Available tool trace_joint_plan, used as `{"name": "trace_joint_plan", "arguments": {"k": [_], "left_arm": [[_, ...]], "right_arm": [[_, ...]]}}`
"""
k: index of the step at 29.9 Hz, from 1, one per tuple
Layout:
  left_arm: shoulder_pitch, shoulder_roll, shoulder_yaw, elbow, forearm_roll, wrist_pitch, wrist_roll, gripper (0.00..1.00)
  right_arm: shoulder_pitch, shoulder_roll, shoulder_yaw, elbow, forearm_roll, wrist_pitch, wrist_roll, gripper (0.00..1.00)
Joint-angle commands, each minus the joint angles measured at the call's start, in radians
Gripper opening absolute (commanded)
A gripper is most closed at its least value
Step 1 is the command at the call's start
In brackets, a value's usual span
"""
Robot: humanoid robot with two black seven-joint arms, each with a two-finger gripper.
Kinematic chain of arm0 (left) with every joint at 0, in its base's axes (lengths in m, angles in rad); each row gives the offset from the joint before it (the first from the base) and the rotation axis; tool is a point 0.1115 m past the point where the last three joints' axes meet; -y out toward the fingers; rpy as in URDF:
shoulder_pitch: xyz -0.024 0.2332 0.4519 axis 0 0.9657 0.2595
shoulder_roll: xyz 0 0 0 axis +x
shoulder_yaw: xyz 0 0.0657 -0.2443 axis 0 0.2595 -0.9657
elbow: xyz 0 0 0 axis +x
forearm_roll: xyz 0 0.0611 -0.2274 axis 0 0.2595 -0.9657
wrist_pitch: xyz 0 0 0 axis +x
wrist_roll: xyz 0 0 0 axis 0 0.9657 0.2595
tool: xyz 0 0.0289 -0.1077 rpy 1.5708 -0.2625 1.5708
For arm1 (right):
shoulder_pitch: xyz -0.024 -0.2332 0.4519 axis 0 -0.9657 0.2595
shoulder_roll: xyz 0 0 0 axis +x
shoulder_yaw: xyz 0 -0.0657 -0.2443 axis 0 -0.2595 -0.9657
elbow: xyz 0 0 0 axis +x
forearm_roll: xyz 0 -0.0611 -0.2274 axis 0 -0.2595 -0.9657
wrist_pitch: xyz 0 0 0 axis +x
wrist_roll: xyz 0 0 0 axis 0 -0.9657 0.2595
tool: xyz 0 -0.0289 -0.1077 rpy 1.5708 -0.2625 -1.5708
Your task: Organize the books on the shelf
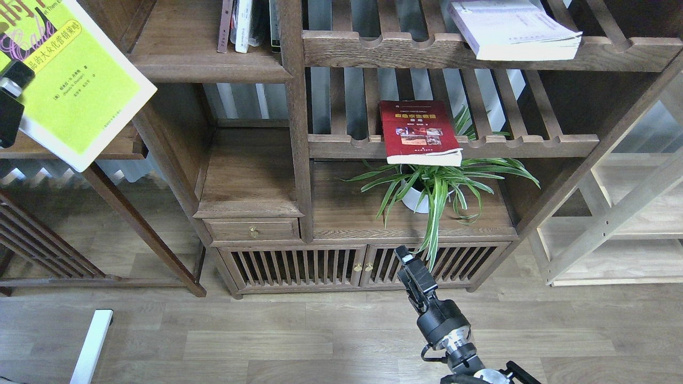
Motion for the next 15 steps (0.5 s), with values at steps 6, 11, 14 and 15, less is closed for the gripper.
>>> {"name": "trace_joint_plan", "arguments": {"k": [6,11,14,15], "left_arm": [[-0.100,0.002,0.042,0.015,0.032,0.000,0.000,0.00],[-0.123,0.002,0.098,0.015,0.045,0.038,0.000,0.00],[-0.132,0.004,0.108,0.017,0.045,0.093,0.000,0.01],[-0.137,0.004,0.111,0.020,0.045,0.104,0.000,0.01]], "right_arm": [[0.000,0.000,0.008,0.001,0.002,0.000,0.000,0.99],[-0.002,0.000,0.008,0.002,0.003,0.000,0.000,0.99],[-0.002,0.000,0.008,0.002,0.003,0.000,0.000,0.99],[-0.002,0.000,0.008,0.002,0.003,0.000,0.001,0.99]]}}
